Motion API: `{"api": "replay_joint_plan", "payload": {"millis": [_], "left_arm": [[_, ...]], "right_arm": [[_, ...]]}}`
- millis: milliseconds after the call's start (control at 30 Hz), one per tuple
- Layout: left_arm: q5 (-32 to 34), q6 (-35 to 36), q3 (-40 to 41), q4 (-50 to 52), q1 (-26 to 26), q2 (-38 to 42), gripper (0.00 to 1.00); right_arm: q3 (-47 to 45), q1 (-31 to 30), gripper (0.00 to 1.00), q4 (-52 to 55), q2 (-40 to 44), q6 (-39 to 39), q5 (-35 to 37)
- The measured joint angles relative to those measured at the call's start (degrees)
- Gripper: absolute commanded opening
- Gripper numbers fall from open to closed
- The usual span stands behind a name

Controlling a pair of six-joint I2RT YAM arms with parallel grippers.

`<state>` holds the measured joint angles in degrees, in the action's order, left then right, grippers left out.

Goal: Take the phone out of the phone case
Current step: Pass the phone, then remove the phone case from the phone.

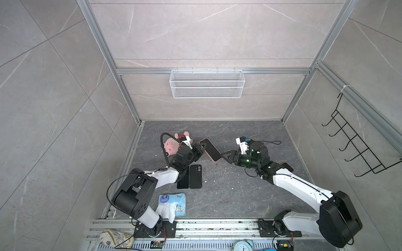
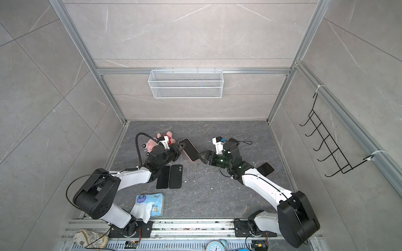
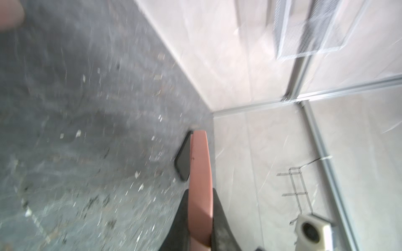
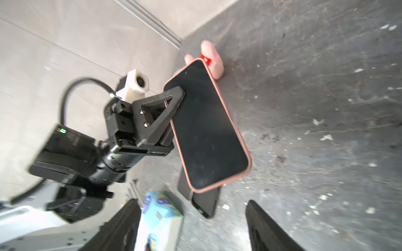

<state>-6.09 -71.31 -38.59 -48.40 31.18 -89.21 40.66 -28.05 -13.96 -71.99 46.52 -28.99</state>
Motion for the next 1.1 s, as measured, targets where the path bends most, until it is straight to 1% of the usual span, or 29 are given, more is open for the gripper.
{"api": "replay_joint_plan", "payload": {"millis": [33,133,300,400,600,733,1100], "left_arm": [[1.1,-0.5,0.5,-1.5,0.0,0.8,0.00],[3.3,-1.5,1.0,-5.0,0.4,2.2,0.00],[6.1,-3.4,1.1,-11.3,1.9,2.7,0.00],[6.6,-4.6,1.1,-13.6,2.8,2.7,0.00],[7.6,-6.5,1.1,-16.5,4.4,2.6,0.00],[7.6,-7.2,1.1,-17.7,5.2,2.6,0.00],[8.3,-8.2,2.1,-19.5,5.4,2.6,0.00]], "right_arm": [[-1.8,-0.3,0.78,-3.5,0.6,2.8,0.0],[-4.5,-1.9,0.77,-9.8,0.9,8.0,0.0],[-4.9,-5.4,0.72,-18.5,0.5,13.6,0.0],[-5.1,-6.2,0.68,-23.2,-0.5,15.6,0.0],[-5.5,-6.3,0.55,-29.4,-3.7,18.6,0.1],[-5.7,-6.3,0.44,-32.3,-5.5,20.1,0.1],[-6.5,-6.4,0.21,-36.5,-7.0,22.1,0.0]]}}
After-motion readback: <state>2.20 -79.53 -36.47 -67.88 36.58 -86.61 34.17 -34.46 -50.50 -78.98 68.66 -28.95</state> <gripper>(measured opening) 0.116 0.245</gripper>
